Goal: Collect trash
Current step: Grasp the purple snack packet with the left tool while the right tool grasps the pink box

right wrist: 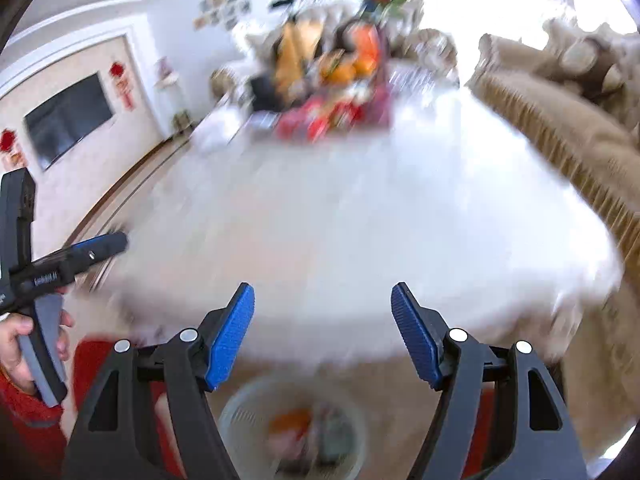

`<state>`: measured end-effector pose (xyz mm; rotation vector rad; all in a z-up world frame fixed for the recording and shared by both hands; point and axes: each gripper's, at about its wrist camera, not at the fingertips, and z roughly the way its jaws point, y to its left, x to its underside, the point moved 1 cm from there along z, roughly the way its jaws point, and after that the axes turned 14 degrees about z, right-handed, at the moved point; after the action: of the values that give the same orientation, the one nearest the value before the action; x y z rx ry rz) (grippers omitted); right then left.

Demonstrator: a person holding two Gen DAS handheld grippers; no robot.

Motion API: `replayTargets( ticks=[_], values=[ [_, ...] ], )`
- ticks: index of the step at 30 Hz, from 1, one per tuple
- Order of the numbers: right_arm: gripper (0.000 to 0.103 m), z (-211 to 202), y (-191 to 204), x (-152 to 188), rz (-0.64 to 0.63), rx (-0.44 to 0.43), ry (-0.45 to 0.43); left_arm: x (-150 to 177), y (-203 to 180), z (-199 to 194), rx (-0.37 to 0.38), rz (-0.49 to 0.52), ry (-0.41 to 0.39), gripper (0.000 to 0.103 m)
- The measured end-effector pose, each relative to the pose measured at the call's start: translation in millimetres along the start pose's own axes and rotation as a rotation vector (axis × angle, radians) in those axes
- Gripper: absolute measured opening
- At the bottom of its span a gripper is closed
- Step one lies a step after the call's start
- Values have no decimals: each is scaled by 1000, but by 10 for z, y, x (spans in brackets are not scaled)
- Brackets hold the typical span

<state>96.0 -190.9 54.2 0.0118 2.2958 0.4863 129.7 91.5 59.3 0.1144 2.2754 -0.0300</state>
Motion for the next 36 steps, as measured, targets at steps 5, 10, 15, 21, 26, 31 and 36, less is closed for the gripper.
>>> replayTargets(
  ticks=[5, 10, 15, 21, 26, 31, 36],
  values=[
    [71, 543, 17, -839, -11, 48, -96, -825, 313, 752, -108, -7, -20, 96],
    [71, 1265, -49, -1626, -31, 133, -136, -1392, 548, 1487, -139, -21, -12, 96],
    [71, 1712, -98, -1917, -19, 169, -107, -1632, 668, 2026, -121, -38, 29, 96],
    [71, 2173, -143, -2122, -17, 200, -37, -1852, 690, 2622, -161, 5, 114, 96],
    [71, 2480, -163, -2252, -13, 217, 10, -1906, 779, 3002, -184, -1, 172, 96],
    [71, 2724, -229, -2269, -2, 251, 51, -1898, 828, 3276, -212, 9, 224, 96],
    [70, 2876, -315, -2282, 0, 283, 78, -1870, 912, 3425, -191, -37, 267, 96]
  ],
)
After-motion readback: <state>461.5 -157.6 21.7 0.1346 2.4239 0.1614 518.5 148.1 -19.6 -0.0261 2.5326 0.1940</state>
